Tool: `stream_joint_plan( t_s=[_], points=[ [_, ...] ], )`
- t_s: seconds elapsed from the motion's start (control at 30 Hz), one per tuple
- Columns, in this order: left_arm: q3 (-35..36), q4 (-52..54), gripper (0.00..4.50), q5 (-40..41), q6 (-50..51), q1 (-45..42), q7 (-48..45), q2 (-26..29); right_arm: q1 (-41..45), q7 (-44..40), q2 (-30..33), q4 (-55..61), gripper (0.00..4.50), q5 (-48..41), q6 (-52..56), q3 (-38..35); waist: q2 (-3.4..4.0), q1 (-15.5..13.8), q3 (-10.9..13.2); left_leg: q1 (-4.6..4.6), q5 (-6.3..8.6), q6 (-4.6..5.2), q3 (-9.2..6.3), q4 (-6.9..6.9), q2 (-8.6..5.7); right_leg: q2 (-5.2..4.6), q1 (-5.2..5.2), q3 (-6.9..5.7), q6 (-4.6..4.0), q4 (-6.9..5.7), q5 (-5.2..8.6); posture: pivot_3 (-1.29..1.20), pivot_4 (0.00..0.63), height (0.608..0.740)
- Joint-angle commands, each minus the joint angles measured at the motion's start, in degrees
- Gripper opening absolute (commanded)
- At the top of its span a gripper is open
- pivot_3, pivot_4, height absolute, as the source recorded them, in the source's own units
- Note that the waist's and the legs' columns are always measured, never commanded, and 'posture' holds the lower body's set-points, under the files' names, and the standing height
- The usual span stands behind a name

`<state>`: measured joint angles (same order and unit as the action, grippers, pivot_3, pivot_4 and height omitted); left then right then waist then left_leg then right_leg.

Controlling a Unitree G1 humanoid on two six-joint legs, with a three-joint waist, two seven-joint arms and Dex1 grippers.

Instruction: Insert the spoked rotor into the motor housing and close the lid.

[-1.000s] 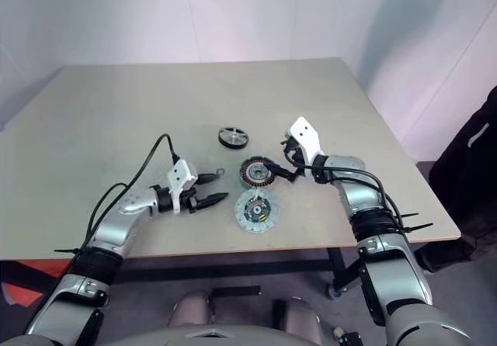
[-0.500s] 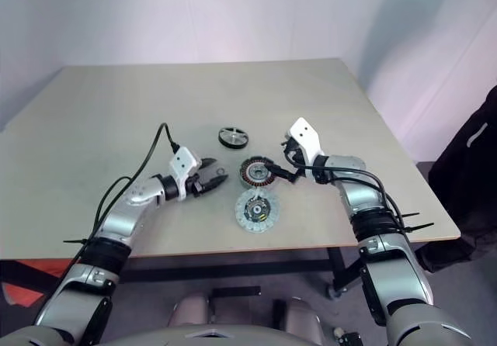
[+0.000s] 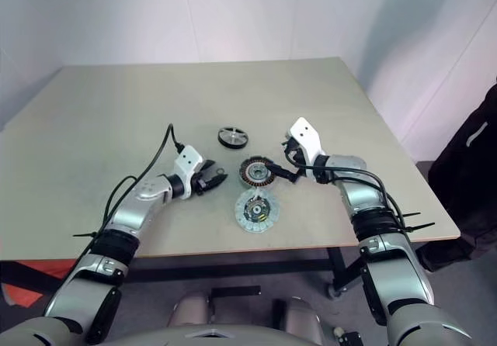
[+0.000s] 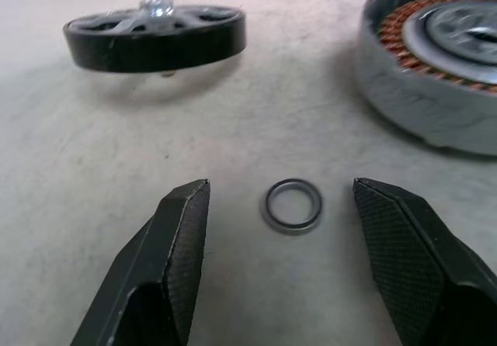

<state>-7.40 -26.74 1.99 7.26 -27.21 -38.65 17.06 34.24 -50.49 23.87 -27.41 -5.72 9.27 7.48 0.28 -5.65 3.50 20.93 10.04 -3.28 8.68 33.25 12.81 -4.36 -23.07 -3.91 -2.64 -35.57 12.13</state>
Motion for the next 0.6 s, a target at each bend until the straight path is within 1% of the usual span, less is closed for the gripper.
stream_joint_plan(
  t_s=[0.03, 0.33, 0.4, 0.47, 0.53, 0.6],
  points=[
    [-0.9, -0.8, 3.10, -1.7, 0.7, -2.2, 0.7, 0.4, 1.3, 0.0, 0.0, 2.4, 4.50, -0.3, -0.3, -0.7, 0.00, 0.0, 0.0, 0.00, 0.00, 0.00, 0.00, 0.00, 0.00, 0.00, 0.00, 0.00, 0.00, 0.00, 0.00, 0.00, 0.000, 0.740],
    [-2.2, -1.8, 3.10, -1.9, 0.7, -2.7, -1.6, 0.2, 1.2, 0.3, -0.3, 2.5, 4.50, -0.4, -0.5, -0.7, 0.00, -0.1, 0.0, -0.01, 0.00, 0.00, 0.00, 0.00, 0.00, -0.01, 0.03, 0.00, 0.00, 0.00, 0.00, 0.00, 0.000, 0.740],
    [-2.6, -1.9, 3.10, -1.2, 1.7, -2.0, -3.1, -0.1, 1.2, 0.3, -0.3, 2.6, 4.50, -0.4, -0.4, -0.7, 0.00, -0.1, 0.0, 0.00, 0.00, 0.00, 0.00, 0.00, 0.00, -0.01, 0.04, 0.00, 0.00, 0.00, 0.00, 0.00, 0.000, 0.740],
    [-1.5, -2.2, 3.10, 1.0, 4.0, -1.6, -4.0, -1.3, 1.3, 0.4, -0.3, 2.5, 4.50, -0.4, -0.5, -0.8, 0.01, -0.1, 0.0, 0.00, 0.00, 0.00, 0.00, 0.00, 0.00, -0.01, 0.04, 0.00, 0.00, 0.01, 0.00, 0.00, 0.000, 0.740],
    [-0.8, -2.9, 2.73, 1.9, 5.2, -1.4, -4.1, -2.0, 1.3, 0.4, -0.3, 2.6, 4.50, -0.4, -0.5, -0.8, 0.02, -0.2, 0.0, 0.00, 0.01, 0.01, 0.00, 0.00, -0.01, -0.02, 0.04, 0.00, 0.00, 0.03, 0.00, 0.00, 0.000, 0.740],
    [-1.1, -3.8, 2.13, 1.2, 5.3, -1.1, -4.2, -1.9, 1.3, 0.4, -0.3, 2.6, 4.50, -0.3, -0.5, -0.8, 0.02, -0.4, 0.0, 0.00, 0.01, 0.02, 0.00, 0.00, -0.03, -0.03, 0.04, 0.00, 0.00, 0.04, 0.00, 0.00, 0.000, 0.740]
  ],
)
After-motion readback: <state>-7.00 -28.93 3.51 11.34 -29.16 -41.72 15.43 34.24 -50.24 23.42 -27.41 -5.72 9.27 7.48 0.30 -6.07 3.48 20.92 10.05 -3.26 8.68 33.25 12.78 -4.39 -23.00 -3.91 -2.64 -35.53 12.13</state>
